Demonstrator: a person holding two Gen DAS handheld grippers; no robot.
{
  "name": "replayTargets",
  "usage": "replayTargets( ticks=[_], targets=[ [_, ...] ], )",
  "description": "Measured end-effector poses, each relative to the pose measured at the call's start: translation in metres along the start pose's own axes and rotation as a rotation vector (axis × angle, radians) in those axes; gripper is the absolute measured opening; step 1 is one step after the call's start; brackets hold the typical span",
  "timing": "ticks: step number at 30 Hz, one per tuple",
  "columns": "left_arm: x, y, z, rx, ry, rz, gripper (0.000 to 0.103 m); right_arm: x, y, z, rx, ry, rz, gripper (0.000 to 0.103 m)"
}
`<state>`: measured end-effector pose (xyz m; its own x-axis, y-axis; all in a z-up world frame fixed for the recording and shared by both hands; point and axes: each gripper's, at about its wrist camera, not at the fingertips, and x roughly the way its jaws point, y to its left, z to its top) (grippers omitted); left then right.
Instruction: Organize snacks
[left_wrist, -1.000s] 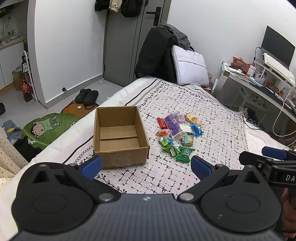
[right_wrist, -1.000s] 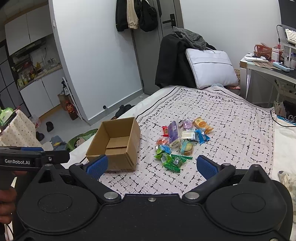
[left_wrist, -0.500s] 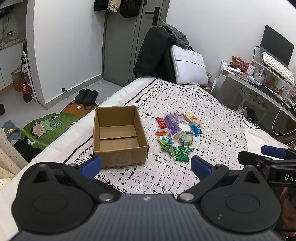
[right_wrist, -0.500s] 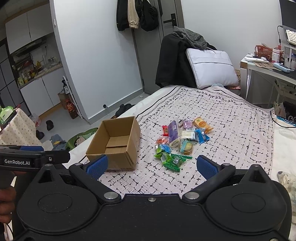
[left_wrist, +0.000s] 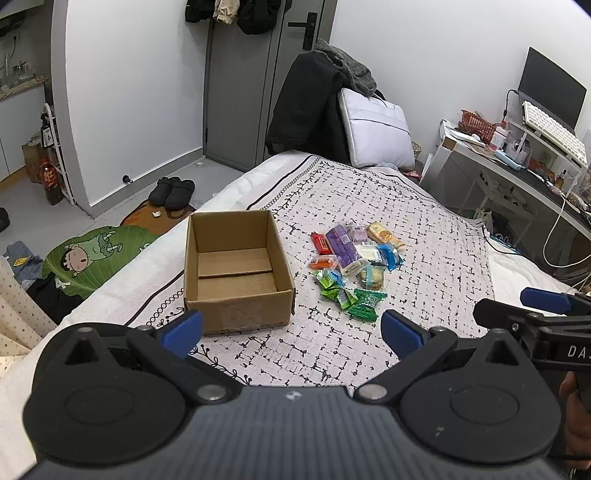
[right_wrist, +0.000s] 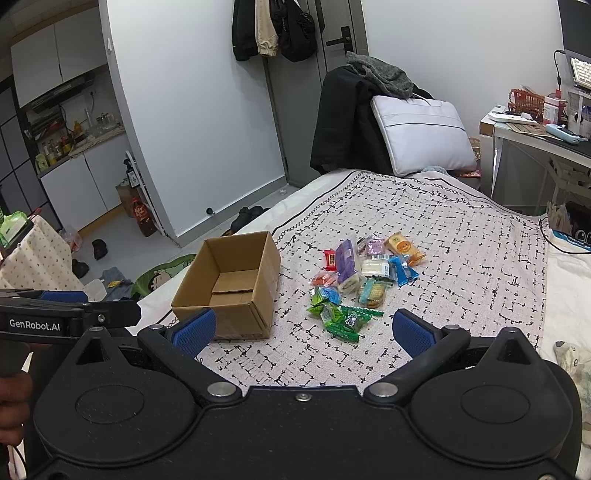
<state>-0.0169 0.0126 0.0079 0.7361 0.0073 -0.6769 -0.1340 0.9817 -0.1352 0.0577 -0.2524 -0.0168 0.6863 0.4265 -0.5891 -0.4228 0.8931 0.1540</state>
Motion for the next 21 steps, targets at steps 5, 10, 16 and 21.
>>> replayTargets(
  ticks=[5, 10, 16, 21],
  targets=[
    [-0.0003, -0.0016, -0.0016, -0.001, 0.001, 0.002, 0.102, -0.0001, -0.0006, -0.0001, 0.002, 0.000, 0.000, 0.103],
    [-0.0003, -0.0024, -0.0020, 0.000, 0.000, 0.002, 0.102, -0.0004, -0.0016, 0.0010, 0.004, 0.001, -0.002, 0.103],
    [-0.0003, -0.0024, -0.0018, 0.001, 0.001, 0.001, 0.102, 0.0002, -0.0030, 0.0006, 0.007, 0.004, -0.002, 0.103],
    [0.0003, -0.0039, -0.0029, 0.001, 0.002, 0.001, 0.102, 0.0036, -0.0045, 0.0011, 0.009, 0.011, -0.004, 0.103]
  ],
)
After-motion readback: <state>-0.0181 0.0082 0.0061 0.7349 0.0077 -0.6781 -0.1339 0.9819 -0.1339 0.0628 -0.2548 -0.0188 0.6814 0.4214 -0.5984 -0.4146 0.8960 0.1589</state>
